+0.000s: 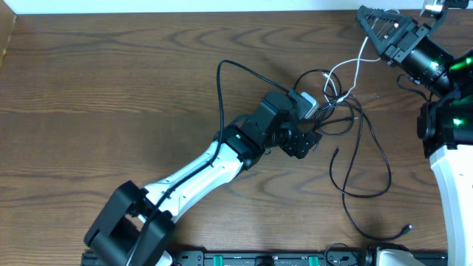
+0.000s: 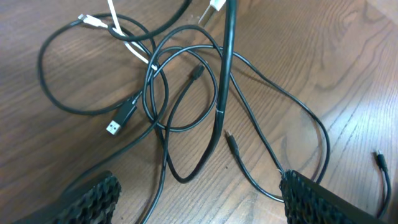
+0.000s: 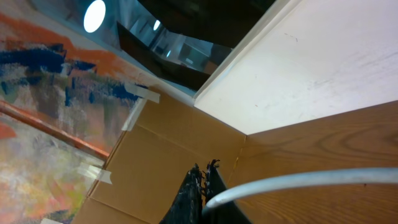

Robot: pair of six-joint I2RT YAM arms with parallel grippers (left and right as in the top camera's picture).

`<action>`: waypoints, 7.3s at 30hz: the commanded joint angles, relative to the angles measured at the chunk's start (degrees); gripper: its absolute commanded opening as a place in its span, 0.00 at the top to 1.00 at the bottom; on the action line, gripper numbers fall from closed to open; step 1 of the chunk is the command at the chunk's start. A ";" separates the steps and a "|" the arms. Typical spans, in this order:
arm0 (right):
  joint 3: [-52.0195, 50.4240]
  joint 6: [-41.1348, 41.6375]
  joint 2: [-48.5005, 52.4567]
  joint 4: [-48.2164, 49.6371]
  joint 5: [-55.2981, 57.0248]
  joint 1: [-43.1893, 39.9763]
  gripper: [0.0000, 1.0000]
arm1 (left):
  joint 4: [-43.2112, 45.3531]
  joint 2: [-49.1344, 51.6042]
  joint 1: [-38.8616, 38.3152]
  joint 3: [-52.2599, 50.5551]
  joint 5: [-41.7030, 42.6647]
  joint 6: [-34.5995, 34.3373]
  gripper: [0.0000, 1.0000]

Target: Untangle cables

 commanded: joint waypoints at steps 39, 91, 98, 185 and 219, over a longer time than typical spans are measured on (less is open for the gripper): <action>1.33 -1.57 -0.26 -0.20 -0.13 0.22 0.99 | 7.78 15.39 -0.42 -0.44 -54.69 -9.94 0.92; 13.68 25.66 -0.24 13.92 13.57 -50.86 0.99 | -19.37 15.39 15.47 -0.44 -63.08 -16.33 0.92; 13.66 21.51 -0.24 11.06 11.30 -50.14 0.99 | -19.50 15.39 15.72 -0.44 -58.38 -16.98 0.92; 13.66 -55.80 26.80 -50.73 31.76 -46.77 0.01 | -19.52 12.76 15.72 -0.04 -45.55 -18.80 0.93; 13.55 -66.18 12.81 -57.20 31.12 18.03 0.01 | -22.93 -43.87 15.74 0.00 -44.11 -16.00 0.93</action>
